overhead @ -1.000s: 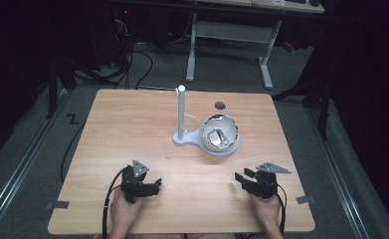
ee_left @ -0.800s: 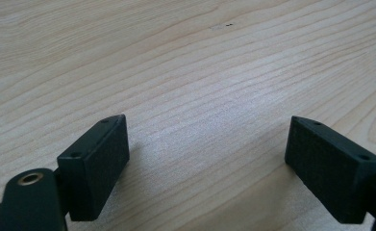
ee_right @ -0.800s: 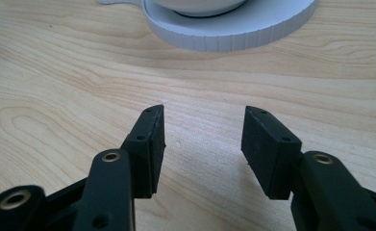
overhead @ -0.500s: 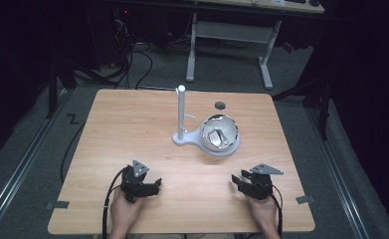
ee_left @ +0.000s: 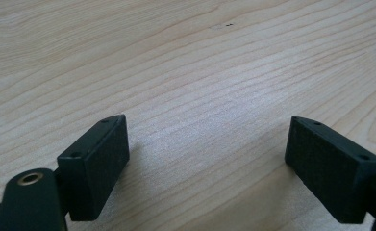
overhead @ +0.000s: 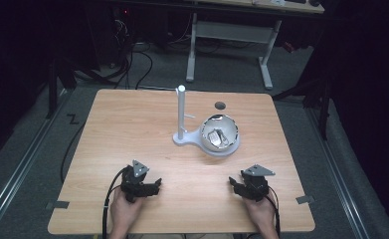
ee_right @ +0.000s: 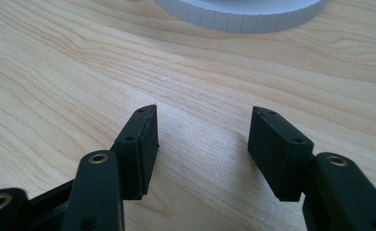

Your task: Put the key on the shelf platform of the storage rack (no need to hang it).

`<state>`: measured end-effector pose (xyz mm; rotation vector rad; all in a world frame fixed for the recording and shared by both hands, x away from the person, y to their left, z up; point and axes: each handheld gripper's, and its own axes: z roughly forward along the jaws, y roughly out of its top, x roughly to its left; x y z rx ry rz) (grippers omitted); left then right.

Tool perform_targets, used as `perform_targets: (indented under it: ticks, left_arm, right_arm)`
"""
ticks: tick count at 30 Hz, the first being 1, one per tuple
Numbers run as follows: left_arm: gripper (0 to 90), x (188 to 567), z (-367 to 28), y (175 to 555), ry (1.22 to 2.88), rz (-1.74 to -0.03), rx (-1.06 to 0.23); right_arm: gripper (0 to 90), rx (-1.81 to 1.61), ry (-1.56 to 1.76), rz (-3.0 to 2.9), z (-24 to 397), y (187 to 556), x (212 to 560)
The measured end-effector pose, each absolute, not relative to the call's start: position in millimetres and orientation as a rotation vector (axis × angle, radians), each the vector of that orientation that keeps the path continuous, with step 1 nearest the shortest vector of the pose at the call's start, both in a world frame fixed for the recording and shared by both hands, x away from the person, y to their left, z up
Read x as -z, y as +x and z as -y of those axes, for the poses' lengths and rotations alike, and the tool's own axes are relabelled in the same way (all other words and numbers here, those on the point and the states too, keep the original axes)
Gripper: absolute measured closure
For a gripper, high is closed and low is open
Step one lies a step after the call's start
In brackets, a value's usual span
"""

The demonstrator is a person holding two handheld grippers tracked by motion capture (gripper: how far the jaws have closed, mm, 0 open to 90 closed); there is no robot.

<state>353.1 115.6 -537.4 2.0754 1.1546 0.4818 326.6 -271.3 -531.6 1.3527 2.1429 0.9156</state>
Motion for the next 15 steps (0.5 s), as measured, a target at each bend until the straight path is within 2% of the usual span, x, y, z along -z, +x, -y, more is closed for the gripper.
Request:
perform_targets:
  ticks: [15]
  left_arm:
    - [15.8, 537.4, -115.5, 352.9, 2.075, -1.155, -0.482]
  right_arm:
    - [41.0, -0.912, 1.349, -2.148, 270.3, 326.0, 531.6]
